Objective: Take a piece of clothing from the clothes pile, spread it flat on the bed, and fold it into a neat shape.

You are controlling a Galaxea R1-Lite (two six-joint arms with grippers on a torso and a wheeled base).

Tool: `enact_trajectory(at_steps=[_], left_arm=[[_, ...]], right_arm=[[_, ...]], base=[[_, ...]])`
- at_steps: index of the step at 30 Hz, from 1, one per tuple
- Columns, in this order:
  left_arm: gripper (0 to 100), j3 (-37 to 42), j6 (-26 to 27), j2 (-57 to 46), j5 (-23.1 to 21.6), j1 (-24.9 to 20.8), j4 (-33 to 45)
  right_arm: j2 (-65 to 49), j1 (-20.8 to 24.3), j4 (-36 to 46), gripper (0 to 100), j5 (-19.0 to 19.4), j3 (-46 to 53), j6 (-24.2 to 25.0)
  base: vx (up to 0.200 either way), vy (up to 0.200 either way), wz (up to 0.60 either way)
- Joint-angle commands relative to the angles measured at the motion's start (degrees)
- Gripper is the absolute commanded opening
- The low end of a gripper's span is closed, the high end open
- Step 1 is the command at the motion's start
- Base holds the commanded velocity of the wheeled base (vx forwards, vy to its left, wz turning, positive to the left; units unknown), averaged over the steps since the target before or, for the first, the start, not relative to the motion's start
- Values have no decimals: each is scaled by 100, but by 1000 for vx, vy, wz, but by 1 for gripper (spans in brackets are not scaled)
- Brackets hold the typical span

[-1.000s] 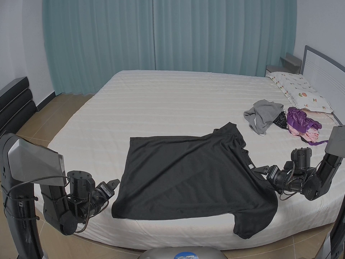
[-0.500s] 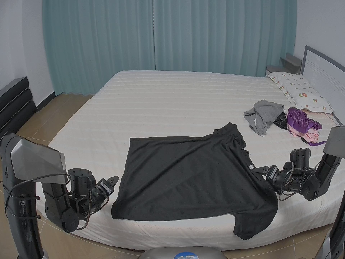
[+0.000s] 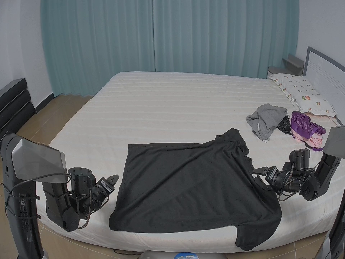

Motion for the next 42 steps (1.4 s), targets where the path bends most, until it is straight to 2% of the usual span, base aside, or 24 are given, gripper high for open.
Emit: enact_trajectory(at_steps=[1,5,11,18,21,25,29,32,35,42], left_arm=[[100,-116,3,-38,-1,-29,18],[100,-661,11,-3,8,-20,167],[100,-1997,38,296,8,85,1187],[100,-4282,433,1025,26,182,2725],[100,-5073,495,1386,8,235,2901],[100,-5670,504,1728,-80,244,3331],[100,-6734,504,2449,-53,235,3744],[100,-6945,512,2537,-44,244,3780],[100,-7217,512,2599,-97,244,4158],[100,-7639,495,2836,-80,252,4237]], right_arm=[[17,-6,-2,100,1,1,5],[17,3,-2,100,1,1,14],[25,3,-2,100,1,27,14],[69,29,-2,100,10,54,14],[69,29,-2,100,1,54,5],[87,29,-2,100,1,45,5],[122,29,-2,100,1,36,-4],[148,38,-2,100,1,36,-4],[166,56,-2,100,1,45,-4],[228,73,-2,100,-25,63,-4]], base=[[0,0,0],[0,0,0],[0,0,0],[0,0,0],[0,0,0],[0,0,0],[0,0,0],[0,0,0],[0,0,0],[0,0,0]])
